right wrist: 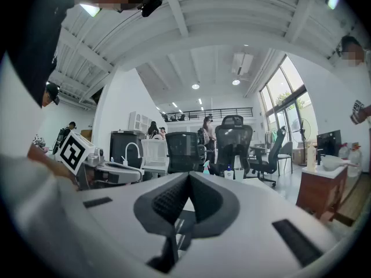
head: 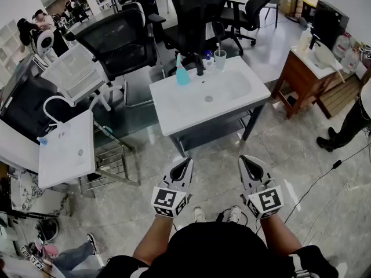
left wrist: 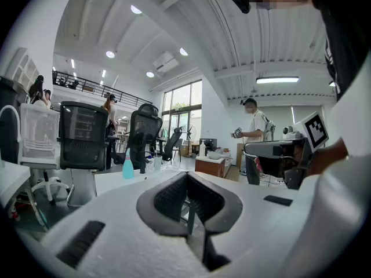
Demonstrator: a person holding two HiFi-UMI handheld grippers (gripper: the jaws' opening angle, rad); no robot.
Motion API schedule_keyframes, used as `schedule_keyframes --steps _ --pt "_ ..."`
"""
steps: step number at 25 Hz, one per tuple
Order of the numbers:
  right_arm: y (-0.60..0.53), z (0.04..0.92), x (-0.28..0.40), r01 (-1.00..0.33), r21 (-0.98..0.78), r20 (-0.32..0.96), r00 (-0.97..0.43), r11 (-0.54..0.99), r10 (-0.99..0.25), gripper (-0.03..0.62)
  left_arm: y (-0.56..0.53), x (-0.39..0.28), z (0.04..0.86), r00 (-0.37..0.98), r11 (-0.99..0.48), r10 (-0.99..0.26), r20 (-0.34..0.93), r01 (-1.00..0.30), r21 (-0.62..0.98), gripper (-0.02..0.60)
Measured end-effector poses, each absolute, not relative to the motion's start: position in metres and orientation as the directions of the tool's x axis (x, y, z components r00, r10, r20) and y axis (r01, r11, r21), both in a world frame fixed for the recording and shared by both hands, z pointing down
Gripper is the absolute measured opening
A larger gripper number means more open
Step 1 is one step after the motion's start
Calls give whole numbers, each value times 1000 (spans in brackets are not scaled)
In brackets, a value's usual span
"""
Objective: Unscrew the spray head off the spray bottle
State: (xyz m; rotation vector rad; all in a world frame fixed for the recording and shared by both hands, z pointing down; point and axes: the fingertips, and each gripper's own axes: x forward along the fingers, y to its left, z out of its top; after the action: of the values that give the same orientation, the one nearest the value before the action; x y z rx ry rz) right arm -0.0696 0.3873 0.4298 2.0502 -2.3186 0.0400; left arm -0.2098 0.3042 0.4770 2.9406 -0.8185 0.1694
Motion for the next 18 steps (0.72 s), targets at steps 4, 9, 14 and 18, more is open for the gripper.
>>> schedule_keyframes --steps 4,9,14,18 --pt "385 430 -75 -991 14 55 -131 132 -990 5 303 -211 476 853 -855 -508 123 -516 53 17" --pt "382 438 -89 -989 13 86 -143 144 -986 5 302 -218 471 866 -862 -487 113 -497 99 17" --pt "377 441 -106 -988 5 103 -150 152 -983 5 300 -228 469 875 -871 -471 111 -481 98 17" --pt "372 449 -114 -989 -51 118 -143 137 -983 6 298 -241 476 881 -878 -457 126 -469 98 17"
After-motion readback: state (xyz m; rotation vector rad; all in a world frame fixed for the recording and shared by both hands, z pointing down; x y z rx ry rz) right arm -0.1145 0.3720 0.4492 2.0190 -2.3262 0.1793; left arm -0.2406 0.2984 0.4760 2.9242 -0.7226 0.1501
